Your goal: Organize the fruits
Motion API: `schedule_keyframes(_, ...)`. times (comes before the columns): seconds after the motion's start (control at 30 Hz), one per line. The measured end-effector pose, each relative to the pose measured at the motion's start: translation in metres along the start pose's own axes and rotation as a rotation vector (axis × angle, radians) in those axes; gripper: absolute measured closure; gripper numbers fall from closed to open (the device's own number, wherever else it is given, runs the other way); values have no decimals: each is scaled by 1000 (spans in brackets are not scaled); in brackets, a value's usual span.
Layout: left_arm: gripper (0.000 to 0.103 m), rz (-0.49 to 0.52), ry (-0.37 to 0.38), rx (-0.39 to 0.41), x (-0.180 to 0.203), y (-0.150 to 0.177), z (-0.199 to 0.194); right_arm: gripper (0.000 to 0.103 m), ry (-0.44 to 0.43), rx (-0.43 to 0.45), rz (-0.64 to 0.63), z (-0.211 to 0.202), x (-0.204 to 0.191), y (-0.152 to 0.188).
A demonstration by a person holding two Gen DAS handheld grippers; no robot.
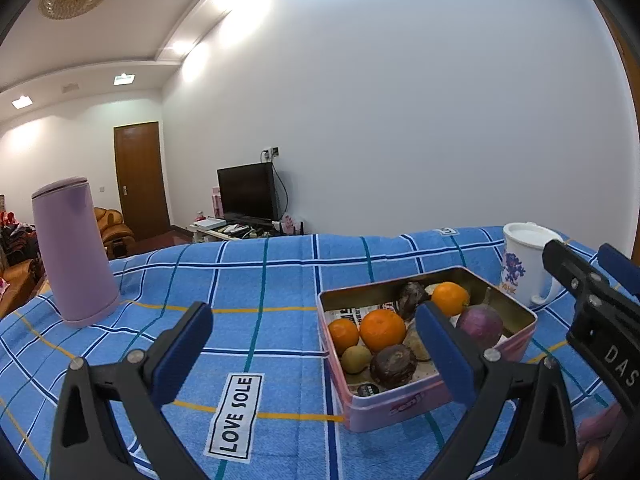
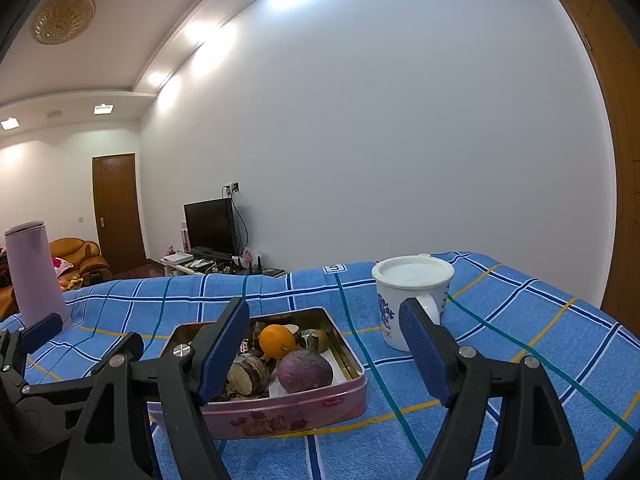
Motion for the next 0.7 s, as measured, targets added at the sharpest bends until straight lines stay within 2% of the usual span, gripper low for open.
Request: schedule_keyframes(0.7, 0, -5, -16, -11, -5, 2, 1, 24, -1, -6, -6, 0, 1, 1)
Point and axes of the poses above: each gripper's, at about its wrist camera, not at the fingertips, and z roughly the way its jaws point, x to its right, y to its underside, the point moved 7 cm from there along z, roughly the way its jaws point, and after that the axes turned 2 degrees about y, right-handed, at the moved point
